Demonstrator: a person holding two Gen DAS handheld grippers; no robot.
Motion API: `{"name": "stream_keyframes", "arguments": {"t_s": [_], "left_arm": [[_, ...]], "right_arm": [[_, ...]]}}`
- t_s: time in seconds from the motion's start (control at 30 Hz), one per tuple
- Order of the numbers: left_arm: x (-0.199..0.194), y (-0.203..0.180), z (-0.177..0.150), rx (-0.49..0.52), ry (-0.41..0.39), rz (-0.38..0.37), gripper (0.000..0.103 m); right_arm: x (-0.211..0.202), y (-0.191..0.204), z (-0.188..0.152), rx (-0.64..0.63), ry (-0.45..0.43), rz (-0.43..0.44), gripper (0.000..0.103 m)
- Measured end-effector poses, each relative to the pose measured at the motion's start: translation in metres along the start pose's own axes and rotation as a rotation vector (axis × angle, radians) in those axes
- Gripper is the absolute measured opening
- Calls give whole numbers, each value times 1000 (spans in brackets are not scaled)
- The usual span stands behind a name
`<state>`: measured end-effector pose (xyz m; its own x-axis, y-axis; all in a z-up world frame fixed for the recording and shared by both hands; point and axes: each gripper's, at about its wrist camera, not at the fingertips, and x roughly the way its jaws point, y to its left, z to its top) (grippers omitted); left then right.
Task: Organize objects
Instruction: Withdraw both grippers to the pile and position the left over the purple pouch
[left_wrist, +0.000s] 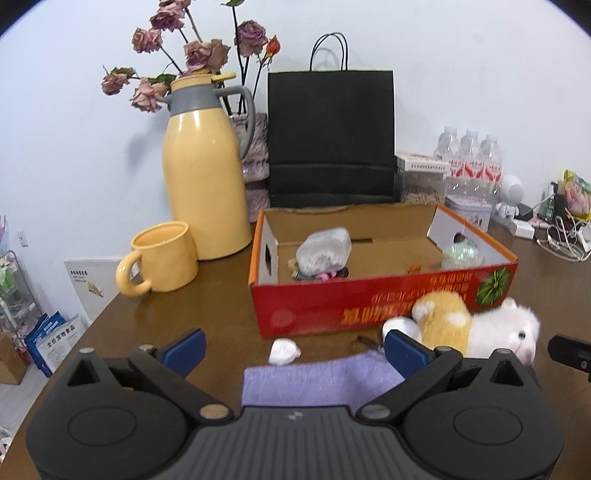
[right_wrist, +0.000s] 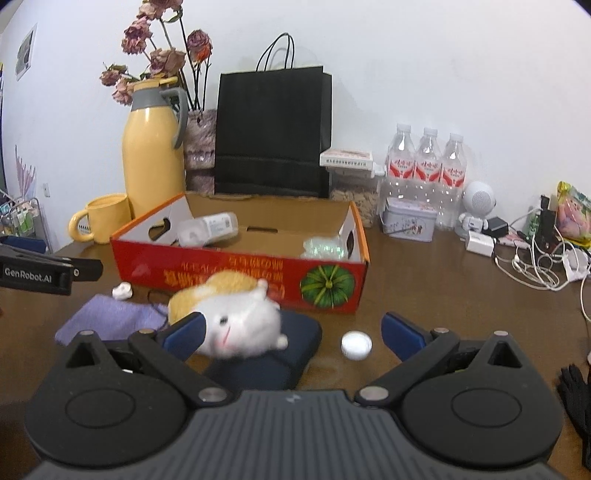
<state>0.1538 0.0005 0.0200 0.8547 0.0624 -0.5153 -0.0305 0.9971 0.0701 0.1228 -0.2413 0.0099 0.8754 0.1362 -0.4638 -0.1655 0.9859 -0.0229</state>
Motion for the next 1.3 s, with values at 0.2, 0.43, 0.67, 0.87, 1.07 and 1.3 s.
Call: {"name": "stream_keyframes", "arguments": {"t_s": [0.2, 0.43, 0.67, 0.87, 1.07, 1.3], "left_arm": [[-1, 7, -17, 4, 46, 6, 103], [0, 19, -33, -9, 106, 3, 103], [6, 23, -34, -25, 140, 3, 103], [20, 12, -32, -21, 167, 3, 103], [35, 5, -27, -34, 186, 11, 103], [43, 4, -25, -30, 200, 19, 103]], "right_arm": [[-3, -1, -20, -5, 48, 5, 103], [-1, -12, -40, 5, 98, -11, 103], [4, -32, -44, 33, 107, -43, 103], [21, -43, -43, 30, 126, -72, 103], [52, -54, -36, 30, 148, -79, 101], [76, -56, -35, 51, 175, -12, 54]]}}
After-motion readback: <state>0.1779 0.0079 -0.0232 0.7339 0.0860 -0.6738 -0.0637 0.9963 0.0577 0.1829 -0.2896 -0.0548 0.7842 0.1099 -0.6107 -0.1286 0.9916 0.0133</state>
